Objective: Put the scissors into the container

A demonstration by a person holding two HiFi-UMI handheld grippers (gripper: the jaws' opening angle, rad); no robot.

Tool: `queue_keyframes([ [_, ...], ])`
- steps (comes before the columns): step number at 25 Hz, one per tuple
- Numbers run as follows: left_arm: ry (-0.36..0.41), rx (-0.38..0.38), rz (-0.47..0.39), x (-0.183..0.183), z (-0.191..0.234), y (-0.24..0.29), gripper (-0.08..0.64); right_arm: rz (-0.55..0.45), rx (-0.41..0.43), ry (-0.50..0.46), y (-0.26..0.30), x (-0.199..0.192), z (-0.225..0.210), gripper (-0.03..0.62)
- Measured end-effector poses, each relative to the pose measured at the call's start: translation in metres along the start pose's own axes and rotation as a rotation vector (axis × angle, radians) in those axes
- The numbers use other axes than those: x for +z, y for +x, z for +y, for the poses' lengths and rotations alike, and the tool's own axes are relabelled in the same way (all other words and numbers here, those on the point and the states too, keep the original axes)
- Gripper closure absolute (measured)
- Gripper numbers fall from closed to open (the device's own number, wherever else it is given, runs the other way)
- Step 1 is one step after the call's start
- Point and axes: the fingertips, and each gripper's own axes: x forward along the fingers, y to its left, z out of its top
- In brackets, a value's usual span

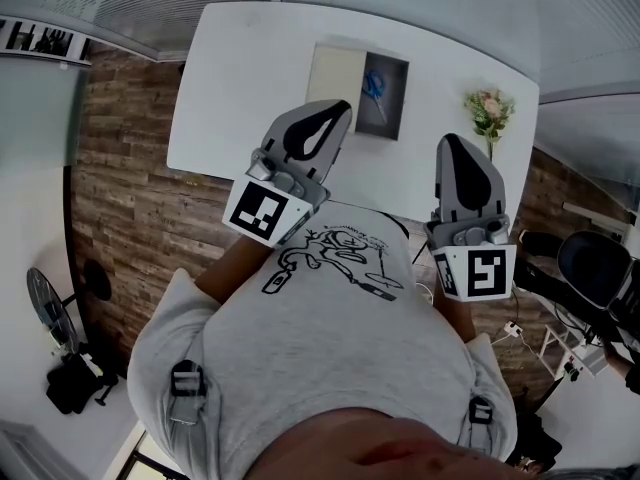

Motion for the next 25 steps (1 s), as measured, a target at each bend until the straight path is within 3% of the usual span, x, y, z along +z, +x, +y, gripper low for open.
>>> queue_keyframes([
  [25,-0.008,0.001,0.003,-0.003,0.004,0.003,0.537,0.006,-0.020,0.003,0.003,-0.002,-0.006,0.584],
])
